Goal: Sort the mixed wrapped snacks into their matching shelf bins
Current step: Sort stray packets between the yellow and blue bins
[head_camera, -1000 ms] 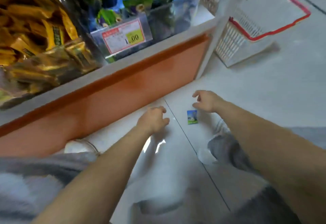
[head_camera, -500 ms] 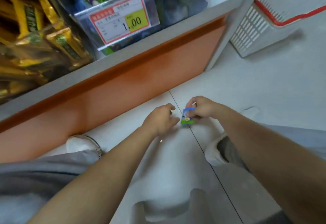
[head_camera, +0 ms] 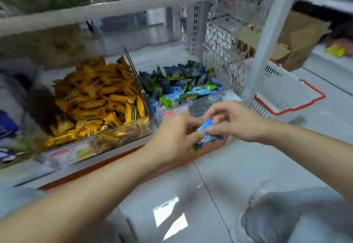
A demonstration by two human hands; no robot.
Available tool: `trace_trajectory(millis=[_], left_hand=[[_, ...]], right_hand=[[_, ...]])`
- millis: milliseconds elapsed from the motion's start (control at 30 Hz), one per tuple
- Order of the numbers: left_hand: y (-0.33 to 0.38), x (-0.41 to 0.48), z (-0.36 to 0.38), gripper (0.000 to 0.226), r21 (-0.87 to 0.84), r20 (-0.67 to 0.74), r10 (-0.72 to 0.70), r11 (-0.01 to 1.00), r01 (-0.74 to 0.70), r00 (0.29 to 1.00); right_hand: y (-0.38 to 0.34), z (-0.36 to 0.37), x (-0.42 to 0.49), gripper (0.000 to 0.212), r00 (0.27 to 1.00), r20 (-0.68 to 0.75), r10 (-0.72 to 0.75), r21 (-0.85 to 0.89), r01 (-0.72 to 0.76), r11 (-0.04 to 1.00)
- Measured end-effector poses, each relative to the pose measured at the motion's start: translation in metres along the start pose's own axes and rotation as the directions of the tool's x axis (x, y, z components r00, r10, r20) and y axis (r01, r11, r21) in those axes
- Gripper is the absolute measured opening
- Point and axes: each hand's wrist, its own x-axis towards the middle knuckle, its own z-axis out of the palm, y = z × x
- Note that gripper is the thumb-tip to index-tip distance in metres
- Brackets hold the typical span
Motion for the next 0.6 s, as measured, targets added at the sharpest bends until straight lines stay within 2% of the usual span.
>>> trace_trajectory(millis=[167, 233, 267, 333, 367, 433, 467, 500, 600], left_hand=[[0.009, 0.021, -0.049, 0.015, 0.023, -0.269, -0.029, 0.999, 0.036, 0.963], [0.004, 0.039, -0.064, 0.022, 0.103, -0.36, -0.015, 0.993, 0.055, 0.933], [0.001, 0.049, -0.072, 0.022, 0.188, -0.385, 0.009, 0.98, 0.069, 0.923], [-0.007, 0.069, -0.086, 0.021, 0.449, -0.393, 0.06, 0.884, 0.134, 0.918], [-0.012, 0.08, -0.092, 0.021, 0.581, -0.366, 0.067, 0.795, 0.172, 0.928], [-0.018, 0.103, -0.099, 0.026, 0.742, -0.292, 0.02, 0.635, 0.213, 0.956], [-0.02, 0.115, -0.099, 0.03, 0.754, -0.263, -0.02, 0.62, 0.218, 0.965], [-0.021, 0.129, -0.098, 0.035, 0.719, -0.231, -0.07, 0.66, 0.219, 0.97], [-0.023, 0.175, -0.086, 0.045, 0.461, -0.101, -0.188, 0.861, 0.213, 0.977]], right_hand=[[-0.05, -0.025, 0.026, 0.014, 0.978, -0.101, -0.184, -0.131, 0.17, 0.977], [-0.06, -0.039, 0.046, 0.02, 0.958, -0.141, -0.251, -0.278, 0.205, 0.939], [-0.062, -0.05, 0.055, 0.024, 0.939, -0.165, -0.303, -0.417, 0.212, 0.884], [-0.061, -0.074, 0.072, 0.031, 0.887, -0.235, -0.398, -0.666, 0.151, 0.73], [-0.056, -0.085, 0.079, 0.032, 0.867, -0.281, -0.412, -0.699, 0.109, 0.707], [-0.041, -0.102, 0.093, 0.035, 0.856, -0.353, -0.378, -0.672, 0.049, 0.739], [-0.033, -0.107, 0.1, 0.039, 0.859, -0.375, -0.35, -0.663, 0.016, 0.749], [-0.025, -0.111, 0.107, 0.045, 0.867, -0.391, -0.31, -0.656, -0.026, 0.755], [-0.007, -0.112, 0.125, 0.059, 0.901, -0.392, -0.189, -0.581, -0.083, 0.81]])
